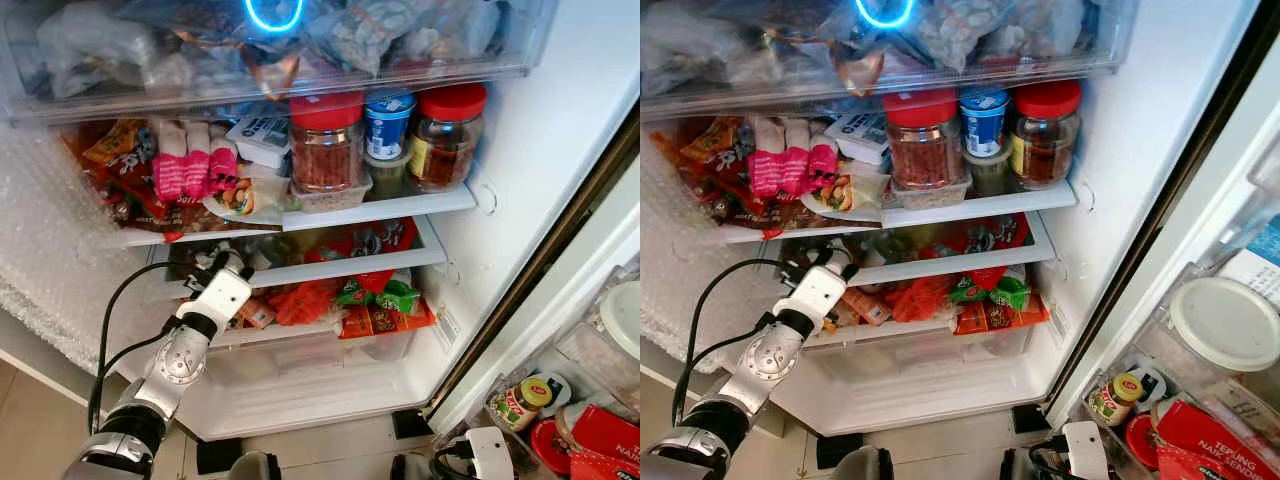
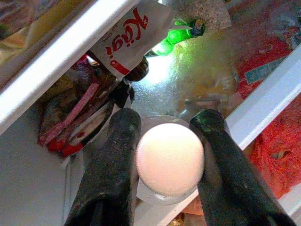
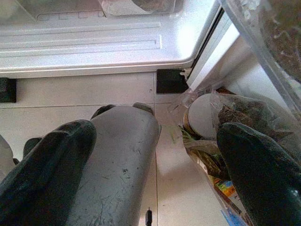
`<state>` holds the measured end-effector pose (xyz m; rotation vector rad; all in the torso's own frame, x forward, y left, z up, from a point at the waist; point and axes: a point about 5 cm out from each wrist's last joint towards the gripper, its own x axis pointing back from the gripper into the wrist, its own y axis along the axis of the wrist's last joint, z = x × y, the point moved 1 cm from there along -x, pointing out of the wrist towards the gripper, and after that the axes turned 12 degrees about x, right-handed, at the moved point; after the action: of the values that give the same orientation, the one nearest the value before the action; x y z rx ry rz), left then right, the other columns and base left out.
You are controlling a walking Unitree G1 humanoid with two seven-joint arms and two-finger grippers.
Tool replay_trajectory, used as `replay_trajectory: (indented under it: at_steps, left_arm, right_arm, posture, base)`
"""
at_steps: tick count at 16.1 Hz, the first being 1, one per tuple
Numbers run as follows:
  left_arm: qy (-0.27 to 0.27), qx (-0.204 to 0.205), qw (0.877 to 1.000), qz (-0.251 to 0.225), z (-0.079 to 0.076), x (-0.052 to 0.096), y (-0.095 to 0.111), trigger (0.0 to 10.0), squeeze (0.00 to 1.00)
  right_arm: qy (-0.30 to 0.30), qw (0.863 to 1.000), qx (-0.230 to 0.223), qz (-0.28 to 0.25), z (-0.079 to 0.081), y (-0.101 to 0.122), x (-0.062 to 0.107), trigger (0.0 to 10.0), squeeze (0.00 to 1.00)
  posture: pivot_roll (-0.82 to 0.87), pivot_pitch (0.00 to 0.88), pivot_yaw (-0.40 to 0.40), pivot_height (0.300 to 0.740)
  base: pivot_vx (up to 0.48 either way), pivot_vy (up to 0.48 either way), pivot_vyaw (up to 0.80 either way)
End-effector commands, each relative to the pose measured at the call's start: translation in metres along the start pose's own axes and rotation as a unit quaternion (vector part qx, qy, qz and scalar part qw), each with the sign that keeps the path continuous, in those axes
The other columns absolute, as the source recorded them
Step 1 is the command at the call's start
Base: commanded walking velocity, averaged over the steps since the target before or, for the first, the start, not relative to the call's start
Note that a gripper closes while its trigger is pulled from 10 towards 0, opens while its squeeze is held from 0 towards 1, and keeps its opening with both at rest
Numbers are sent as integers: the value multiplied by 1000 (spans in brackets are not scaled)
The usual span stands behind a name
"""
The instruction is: Restocking fridge
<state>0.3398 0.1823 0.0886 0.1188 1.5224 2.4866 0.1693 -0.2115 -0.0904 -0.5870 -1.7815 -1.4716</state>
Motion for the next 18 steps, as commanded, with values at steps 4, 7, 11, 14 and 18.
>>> replay_trajectory:
  at_steps: [4,7,11,14,18]
  left_arm:
    - [11,-210,973,97,21,13,-31,10000,0]
    - [-32,-244,964,104,12,19,-40,10000,0]
    - [-26,-270,957,100,7,23,-44,10000,0]
    - [-29,-262,960,91,4,21,-42,10000,0]
    - [-35,-260,961,84,1,19,-40,10000,0]
  right_arm:
    - [13,997,-8,81,6,-42,13,10000,0]
    - [16,997,-6,81,7,-40,12,10000,0]
    - [16,997,-9,79,7,-40,12,10000,0]
    - [17,997,-8,80,7,-39,11,10000,0]
    - [16,997,-9,79,7,-38,11,10000,0]
  posture:
    - [-107,123,5,636]
    - [-108,131,9,636]
    - [-106,137,11,636]
    - [-109,141,12,636]
    - [-120,142,15,636]
  base:
    - [0,0,0]
    - [0,0,0]
    - [146,0,0]
    - [331,0,0]
    - [352,0,0]
